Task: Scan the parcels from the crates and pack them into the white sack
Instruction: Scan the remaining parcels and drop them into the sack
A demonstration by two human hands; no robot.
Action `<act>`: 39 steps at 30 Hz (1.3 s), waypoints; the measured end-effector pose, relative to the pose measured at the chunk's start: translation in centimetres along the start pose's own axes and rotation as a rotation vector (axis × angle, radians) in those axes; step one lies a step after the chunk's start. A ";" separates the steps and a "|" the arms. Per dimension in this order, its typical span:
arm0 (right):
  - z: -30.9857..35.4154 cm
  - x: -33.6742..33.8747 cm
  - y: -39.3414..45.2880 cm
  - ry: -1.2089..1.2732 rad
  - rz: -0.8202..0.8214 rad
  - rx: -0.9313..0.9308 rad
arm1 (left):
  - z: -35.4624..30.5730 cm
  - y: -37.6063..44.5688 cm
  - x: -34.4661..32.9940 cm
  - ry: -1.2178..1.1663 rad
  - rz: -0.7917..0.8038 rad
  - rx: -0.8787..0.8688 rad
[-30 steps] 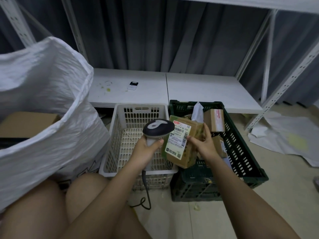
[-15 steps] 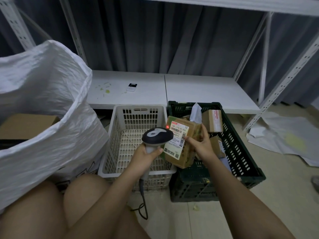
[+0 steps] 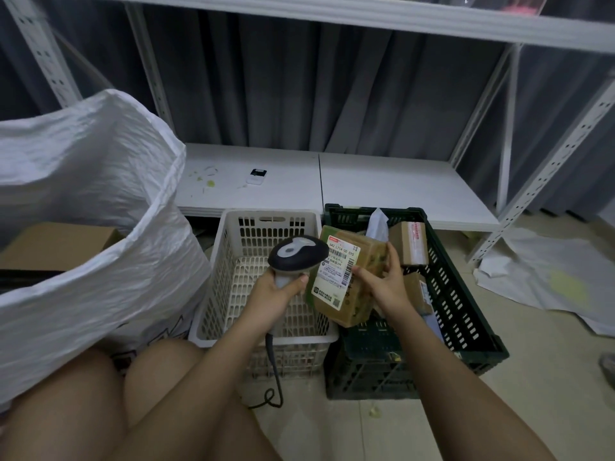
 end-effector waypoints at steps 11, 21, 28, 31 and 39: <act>17.3 -5.8 2.9 0.118 -0.057 0.351 | -16.6 -5.9 8.2 -0.038 -0.237 -0.426; 30.4 -15.2 0.4 0.333 -0.010 0.510 | -20.8 -16.3 18.7 -0.004 -0.477 -0.532; 35.8 -25.3 -3.5 0.335 0.158 0.625 | -18.8 -21.5 26.6 -0.087 -0.598 -0.540; 34.1 -30.6 -4.2 0.089 0.450 0.622 | -17.6 -22.2 28.6 -0.152 -0.632 -0.524; 29.9 -30.0 -4.7 -0.251 0.615 0.672 | -15.8 -20.2 28.3 -0.229 -0.692 -0.490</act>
Point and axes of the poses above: each hand's wrist, its own y-axis towards the middle knuckle, its own x-axis out of the back of the hand, z = x × y, the point moved 8 cm from there along y, towards the middle knuckle, and after that the axes turned 15 degrees about x, right-handed, at the moved point
